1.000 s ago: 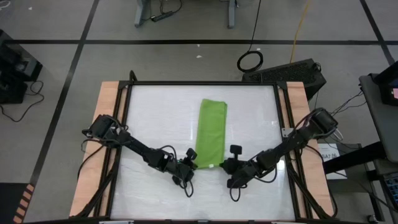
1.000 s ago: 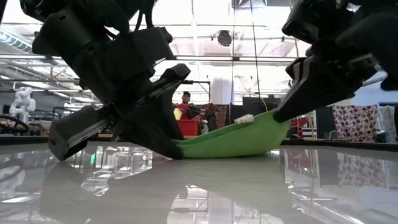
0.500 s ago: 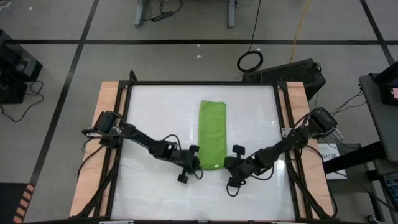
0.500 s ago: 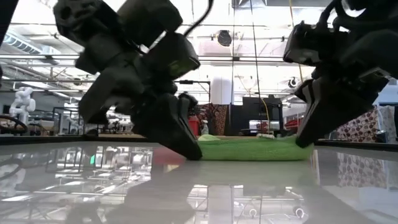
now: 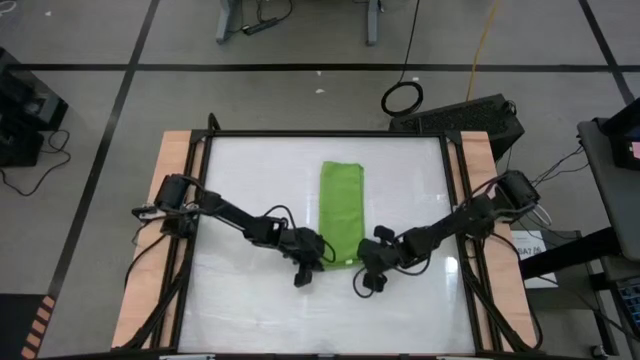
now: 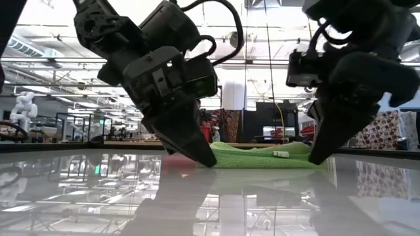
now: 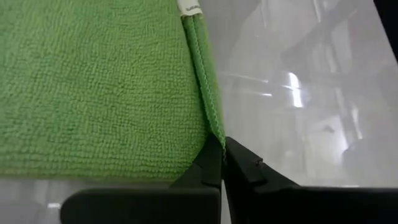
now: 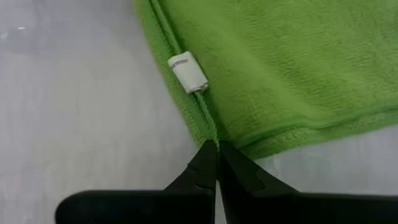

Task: Roll towel
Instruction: Roll the green towel on the table

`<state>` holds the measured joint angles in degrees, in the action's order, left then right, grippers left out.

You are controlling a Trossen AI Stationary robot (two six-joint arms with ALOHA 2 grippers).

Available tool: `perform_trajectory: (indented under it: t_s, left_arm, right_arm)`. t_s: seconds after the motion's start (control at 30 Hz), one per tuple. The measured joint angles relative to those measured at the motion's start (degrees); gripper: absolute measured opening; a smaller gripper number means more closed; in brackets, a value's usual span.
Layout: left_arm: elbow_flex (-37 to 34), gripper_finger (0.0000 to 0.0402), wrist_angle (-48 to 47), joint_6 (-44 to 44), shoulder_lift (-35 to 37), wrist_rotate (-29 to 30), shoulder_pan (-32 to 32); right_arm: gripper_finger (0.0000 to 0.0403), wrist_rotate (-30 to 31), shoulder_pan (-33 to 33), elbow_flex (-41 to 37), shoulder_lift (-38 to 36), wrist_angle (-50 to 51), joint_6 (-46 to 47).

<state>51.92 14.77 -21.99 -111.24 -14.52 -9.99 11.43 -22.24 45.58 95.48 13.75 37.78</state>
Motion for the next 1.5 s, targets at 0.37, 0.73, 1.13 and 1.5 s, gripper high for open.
perform_trajectory:
  t_s: [0.37,0.73,1.13,1.5]
  left_arm:
    - [-0.07,0.0002,-0.74,-3.18,0.08,-7.87,1.06]
    - [-0.04,0.0002,-0.10,-5.35,0.15,-10.63,3.05]
    - [0.02,0.0001,-0.24,-7.92,0.20,-10.94,3.66]
    - [0.04,0.0001,-0.64,-10.31,0.24,-11.37,3.71]
  right_arm:
    - [0.0046,1.51,-3.46,-0.10,-5.52,0.30,-8.96]
    - [0.0122,16.10,-17.56,-0.04,-4.50,-7.05,-37.30]
    - [0.0082,22.42,-18.52,1.91,7.50,-9.09,-49.88]
    - [0.0080,25.71,-16.46,4.15,9.22,-9.24,-58.12]
